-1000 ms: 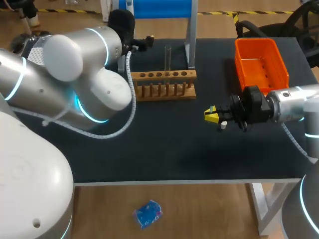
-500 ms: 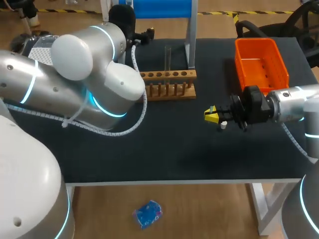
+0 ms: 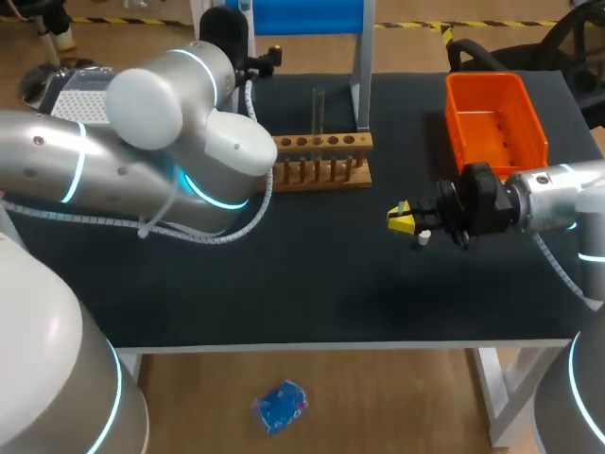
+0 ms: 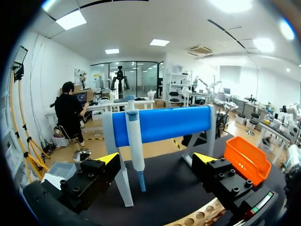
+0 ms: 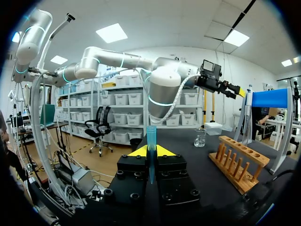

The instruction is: Invert the test tube, pick up the pipette, mount the tip to pipette, aspirate from beaker and dispense into the tube, eject the tip, return the pipette, and cap with the stopper.

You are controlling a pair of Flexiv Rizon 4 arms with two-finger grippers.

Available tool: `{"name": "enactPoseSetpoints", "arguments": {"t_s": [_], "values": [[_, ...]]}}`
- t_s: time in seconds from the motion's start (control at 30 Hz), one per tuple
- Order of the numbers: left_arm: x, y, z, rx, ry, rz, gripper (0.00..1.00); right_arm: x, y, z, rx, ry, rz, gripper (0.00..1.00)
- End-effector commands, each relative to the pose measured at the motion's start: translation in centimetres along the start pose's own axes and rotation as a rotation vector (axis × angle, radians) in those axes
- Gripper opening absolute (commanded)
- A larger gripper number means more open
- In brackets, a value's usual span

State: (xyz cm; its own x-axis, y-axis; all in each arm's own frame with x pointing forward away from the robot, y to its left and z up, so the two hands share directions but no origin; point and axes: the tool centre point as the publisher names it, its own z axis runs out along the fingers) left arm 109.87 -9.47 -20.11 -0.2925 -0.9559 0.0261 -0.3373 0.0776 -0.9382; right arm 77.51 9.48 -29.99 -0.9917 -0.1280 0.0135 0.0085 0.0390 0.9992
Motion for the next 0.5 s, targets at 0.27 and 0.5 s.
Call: {"name": "enactPoseSetpoints", "arguments": {"t_s": [0.27,0.5], "values": [[-1.2,-0.6,3.8,0.009,-0.026,-0.005,0.89,0.0,0.0,0.0,0.001,0.002,-0.001,0.0],[-2.2,-1.0,5.1,0.005,-0.048,-0.018,0.68,0.0,0.0,0.0,0.001,0.002,-0.001,0.0]]}}
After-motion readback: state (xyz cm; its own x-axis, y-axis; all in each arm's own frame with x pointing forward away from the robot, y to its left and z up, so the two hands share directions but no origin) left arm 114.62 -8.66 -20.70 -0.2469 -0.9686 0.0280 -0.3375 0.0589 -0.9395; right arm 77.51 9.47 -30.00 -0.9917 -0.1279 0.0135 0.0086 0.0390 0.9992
